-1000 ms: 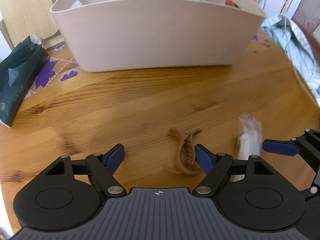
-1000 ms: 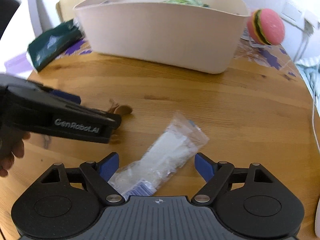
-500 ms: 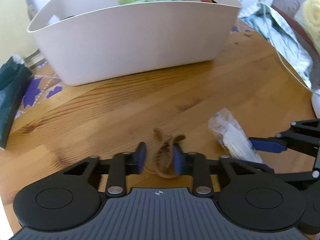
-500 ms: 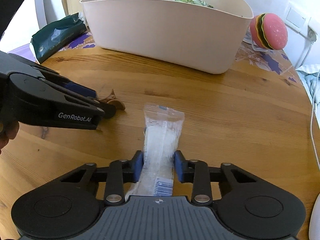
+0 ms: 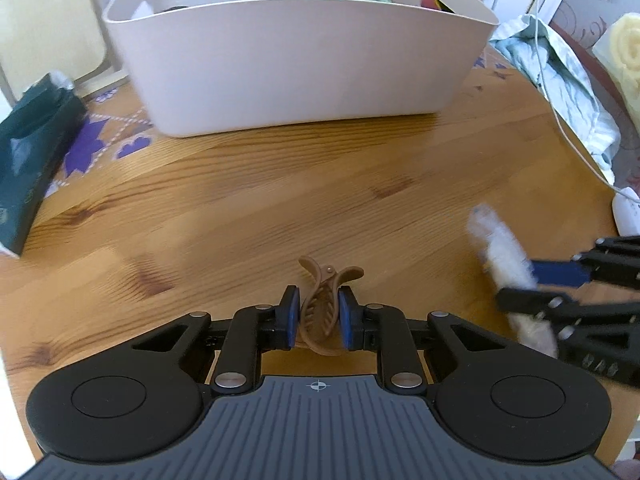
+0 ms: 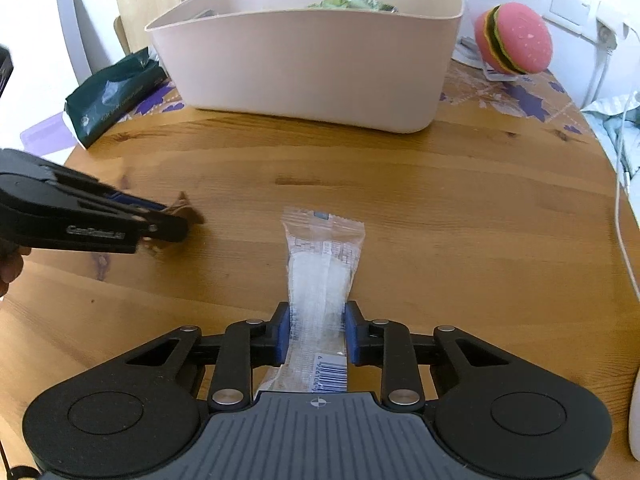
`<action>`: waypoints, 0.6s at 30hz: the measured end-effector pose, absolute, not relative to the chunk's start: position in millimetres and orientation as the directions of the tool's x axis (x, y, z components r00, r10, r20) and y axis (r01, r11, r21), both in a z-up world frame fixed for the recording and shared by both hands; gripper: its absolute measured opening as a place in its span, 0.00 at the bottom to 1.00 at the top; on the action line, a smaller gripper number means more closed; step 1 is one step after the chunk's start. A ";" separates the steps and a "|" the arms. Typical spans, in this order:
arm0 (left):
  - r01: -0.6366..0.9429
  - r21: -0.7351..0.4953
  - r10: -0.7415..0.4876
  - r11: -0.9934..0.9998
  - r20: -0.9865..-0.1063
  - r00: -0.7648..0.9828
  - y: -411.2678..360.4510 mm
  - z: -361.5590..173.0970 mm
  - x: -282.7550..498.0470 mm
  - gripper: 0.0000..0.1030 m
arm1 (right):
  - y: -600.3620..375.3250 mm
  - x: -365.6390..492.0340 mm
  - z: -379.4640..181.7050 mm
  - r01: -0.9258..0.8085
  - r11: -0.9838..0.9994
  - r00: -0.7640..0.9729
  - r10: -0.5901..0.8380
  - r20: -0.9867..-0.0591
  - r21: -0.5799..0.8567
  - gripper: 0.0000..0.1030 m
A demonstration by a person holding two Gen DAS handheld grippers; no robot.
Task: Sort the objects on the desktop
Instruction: 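Grasp the brown hair clip with the left tool while the right tool grasps the clear plastic packet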
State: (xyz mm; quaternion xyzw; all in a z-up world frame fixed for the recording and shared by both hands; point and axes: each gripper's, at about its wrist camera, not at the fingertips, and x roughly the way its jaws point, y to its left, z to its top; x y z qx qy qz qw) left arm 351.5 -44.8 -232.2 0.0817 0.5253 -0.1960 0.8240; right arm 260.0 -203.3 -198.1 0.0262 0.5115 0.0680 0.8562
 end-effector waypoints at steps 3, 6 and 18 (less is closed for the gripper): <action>0.411 -0.030 -0.208 0.911 -0.895 0.395 -34.1 -223.2 353.0 0.20 | -209.4 256.4 -190.7 -0.098 0.988 0.476 0.149 -0.866 0.116 0.25; 0.384 -0.025 -0.198 0.923 -0.886 0.420 -20.9 -211.1 357.5 0.20 | -216.0 253.3 -182.9 -0.101 0.987 0.485 0.157 -0.860 0.123 0.25; 0.300 -0.042 -0.204 0.953 -0.823 0.530 13.1 -158.5 378.0 0.20 | -233.1 265.4 -135.7 -0.119 0.987 0.576 0.154 -0.803 0.104 0.25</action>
